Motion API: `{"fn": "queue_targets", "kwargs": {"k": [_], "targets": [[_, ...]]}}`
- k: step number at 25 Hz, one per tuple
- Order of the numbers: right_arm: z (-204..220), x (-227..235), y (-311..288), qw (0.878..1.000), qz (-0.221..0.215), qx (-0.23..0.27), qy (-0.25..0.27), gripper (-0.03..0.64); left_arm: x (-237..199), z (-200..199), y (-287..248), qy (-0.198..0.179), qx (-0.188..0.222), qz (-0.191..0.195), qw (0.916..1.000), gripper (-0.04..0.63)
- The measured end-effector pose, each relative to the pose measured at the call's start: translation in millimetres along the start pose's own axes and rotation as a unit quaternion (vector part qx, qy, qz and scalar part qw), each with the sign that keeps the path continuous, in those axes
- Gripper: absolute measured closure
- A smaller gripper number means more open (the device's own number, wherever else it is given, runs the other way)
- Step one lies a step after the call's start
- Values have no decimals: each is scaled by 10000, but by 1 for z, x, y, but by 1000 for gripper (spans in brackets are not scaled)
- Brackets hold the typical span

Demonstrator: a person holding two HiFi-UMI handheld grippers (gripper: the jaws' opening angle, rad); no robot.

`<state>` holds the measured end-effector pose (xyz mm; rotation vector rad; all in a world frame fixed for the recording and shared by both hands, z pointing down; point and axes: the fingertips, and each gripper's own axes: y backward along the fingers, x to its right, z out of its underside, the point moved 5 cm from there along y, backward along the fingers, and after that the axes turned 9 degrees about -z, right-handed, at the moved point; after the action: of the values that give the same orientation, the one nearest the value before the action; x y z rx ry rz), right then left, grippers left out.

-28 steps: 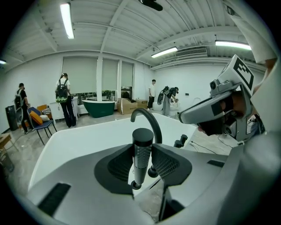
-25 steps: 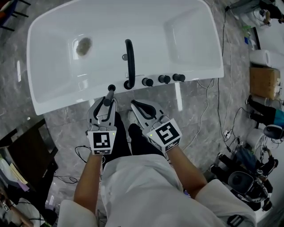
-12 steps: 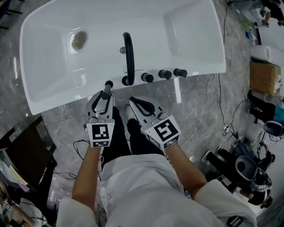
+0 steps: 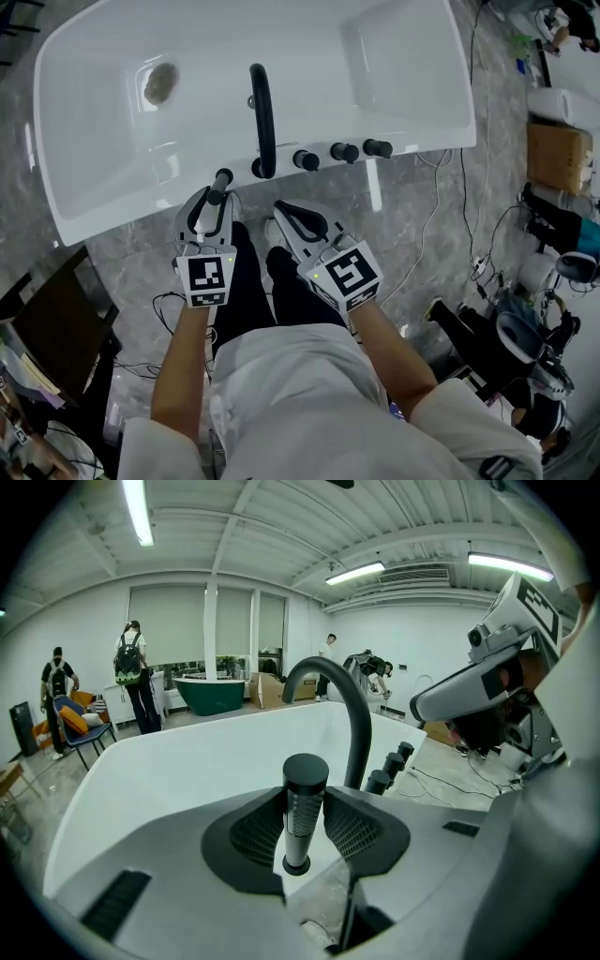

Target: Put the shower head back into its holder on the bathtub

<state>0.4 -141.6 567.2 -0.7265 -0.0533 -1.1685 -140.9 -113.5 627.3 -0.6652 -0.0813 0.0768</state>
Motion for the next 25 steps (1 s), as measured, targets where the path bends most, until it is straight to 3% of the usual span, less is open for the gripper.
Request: {"fn": "queue_targets", "kwargs": {"k": [20, 25], "targets": [[3, 1, 13, 10000, 76, 43, -6, 597, 3, 18, -17, -62, -346, 69, 9994, 454], [2, -3, 23, 9999, 52, 79, 53, 597, 5, 19, -19, -52, -449, 76, 9989, 428]]}}
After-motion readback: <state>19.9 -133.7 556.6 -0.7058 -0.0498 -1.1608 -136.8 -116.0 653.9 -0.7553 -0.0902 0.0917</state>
